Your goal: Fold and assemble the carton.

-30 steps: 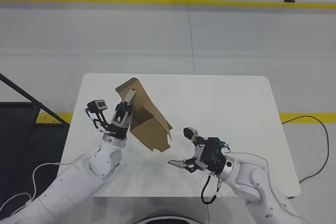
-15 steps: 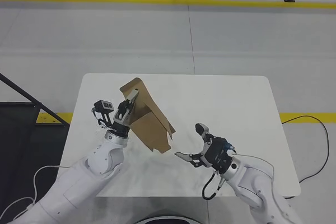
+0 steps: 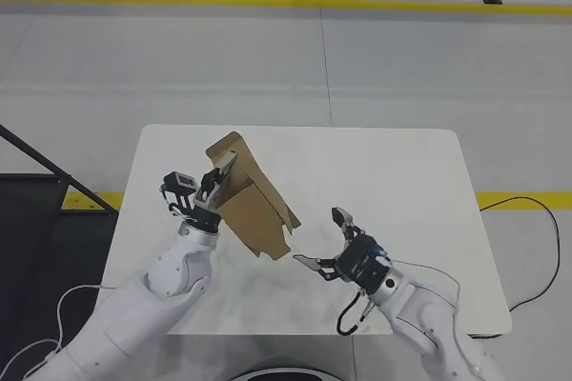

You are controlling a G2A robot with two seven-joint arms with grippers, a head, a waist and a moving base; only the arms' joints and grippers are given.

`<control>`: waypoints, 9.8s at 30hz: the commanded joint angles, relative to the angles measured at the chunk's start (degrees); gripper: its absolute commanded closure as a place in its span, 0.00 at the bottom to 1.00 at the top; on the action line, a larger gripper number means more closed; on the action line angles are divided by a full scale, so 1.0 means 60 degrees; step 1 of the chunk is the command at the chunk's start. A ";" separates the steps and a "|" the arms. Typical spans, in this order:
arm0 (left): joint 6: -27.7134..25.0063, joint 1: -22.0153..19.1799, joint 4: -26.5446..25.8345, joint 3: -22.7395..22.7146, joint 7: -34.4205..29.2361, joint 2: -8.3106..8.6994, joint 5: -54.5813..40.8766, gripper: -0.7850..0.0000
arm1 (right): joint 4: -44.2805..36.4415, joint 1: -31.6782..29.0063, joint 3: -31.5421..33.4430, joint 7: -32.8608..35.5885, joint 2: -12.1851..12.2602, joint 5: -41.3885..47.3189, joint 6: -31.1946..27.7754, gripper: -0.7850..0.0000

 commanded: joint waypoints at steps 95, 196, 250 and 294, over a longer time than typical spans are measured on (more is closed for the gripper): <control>0.0524 0.3309 -0.1343 -0.5498 -0.4294 -0.1090 0.2812 0.00 | -0.1256 -0.0908 -0.0600 -0.0166 -0.0730 -0.4931 0.4292 1.00; -0.3784 0.1877 -0.1569 -0.4542 -0.8648 -0.0008 0.6778 0.71 | -0.1850 -0.1792 -0.0734 -0.0988 -0.1033 -0.8686 0.4482 1.00; -0.3784 -0.0086 0.0617 -0.2474 -0.9083 0.0199 0.2472 1.00 | -0.2681 -0.3669 0.1510 -0.1700 -0.0908 -0.7924 0.5197 0.00; -0.3784 -0.1469 0.1323 -0.0073 -0.9085 0.0550 -0.0100 1.00 | -0.2026 -0.3181 0.3944 -0.1619 -0.0700 0.0575 -0.1049 0.00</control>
